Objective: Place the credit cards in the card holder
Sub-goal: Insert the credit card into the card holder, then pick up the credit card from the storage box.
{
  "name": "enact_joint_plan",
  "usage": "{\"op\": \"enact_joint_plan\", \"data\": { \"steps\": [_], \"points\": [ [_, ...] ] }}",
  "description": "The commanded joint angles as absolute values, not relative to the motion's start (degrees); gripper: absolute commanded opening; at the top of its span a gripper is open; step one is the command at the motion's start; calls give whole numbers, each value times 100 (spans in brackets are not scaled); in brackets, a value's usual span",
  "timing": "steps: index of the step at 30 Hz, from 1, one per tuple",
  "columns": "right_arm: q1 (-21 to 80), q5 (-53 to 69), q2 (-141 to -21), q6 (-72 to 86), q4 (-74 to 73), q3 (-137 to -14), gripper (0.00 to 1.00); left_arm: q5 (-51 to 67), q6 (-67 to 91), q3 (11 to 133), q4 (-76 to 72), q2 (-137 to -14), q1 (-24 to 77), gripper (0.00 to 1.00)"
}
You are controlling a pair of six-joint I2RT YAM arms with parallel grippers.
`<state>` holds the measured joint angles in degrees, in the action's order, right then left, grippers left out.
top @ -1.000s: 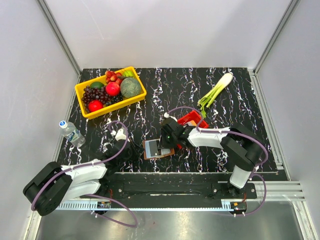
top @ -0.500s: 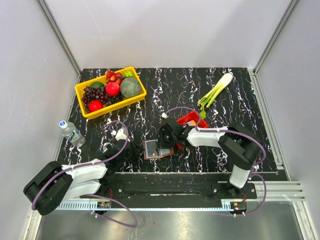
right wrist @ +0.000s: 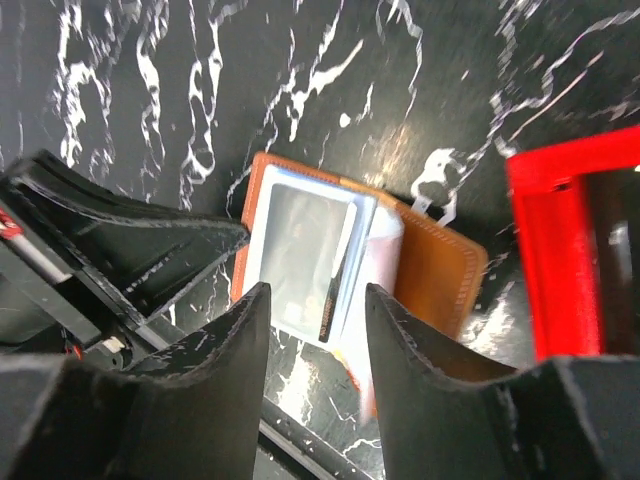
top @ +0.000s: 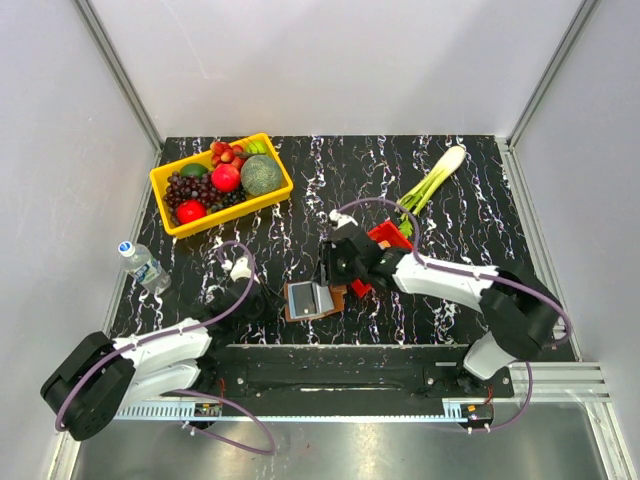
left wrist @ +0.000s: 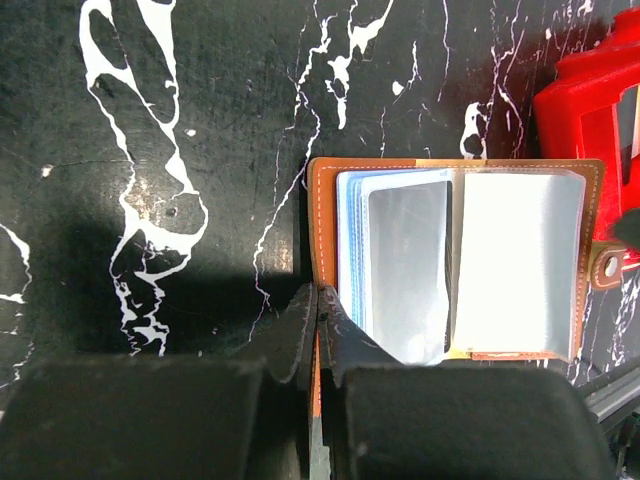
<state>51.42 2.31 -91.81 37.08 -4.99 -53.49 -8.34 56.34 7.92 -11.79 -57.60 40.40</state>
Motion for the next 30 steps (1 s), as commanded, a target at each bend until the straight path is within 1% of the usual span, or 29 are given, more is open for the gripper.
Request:
{"op": "enact_joint_plan", "data": {
  "steps": [1,3,5,8,10,19,22,28,30],
  "points": [
    [4783,-508,-8482,3094,-1097,-5730,51,-923,5265,1054,-528,-5590,4060,0],
    [4432,-729,-8280,2954,-1388,-5704,54,-949,5142,1195,-352,-5511,4060,0],
    [3949,-677,-8192,2752,-1686,-5660,57,-976,5010,1344,-229,-5450,4061,0],
    [3385,-598,-8340,2383,-1977,-5704,57,-932,4834,1564,-123,-5449,4052,0],
    [3218,-300,-8577,2058,-2074,-5791,58,-853,4764,1661,-123,-5493,4061,0],
    [2918,-308,-9491,1705,-2224,-6275,56,-624,4658,1819,-132,-5537,4052,0],
    [2909,-194,-9729,1626,-2206,-6407,52,-615,4632,1837,-123,-5511,4034,0],
    [2909,-71,-10142,1556,-2215,-6583,51,-545,4614,1863,-158,-5563,3999,0],
    [2900,-79,-10248,1538,-2241,-6601,50,-527,4606,1863,-150,-5572,3990,0]
  ]
}}
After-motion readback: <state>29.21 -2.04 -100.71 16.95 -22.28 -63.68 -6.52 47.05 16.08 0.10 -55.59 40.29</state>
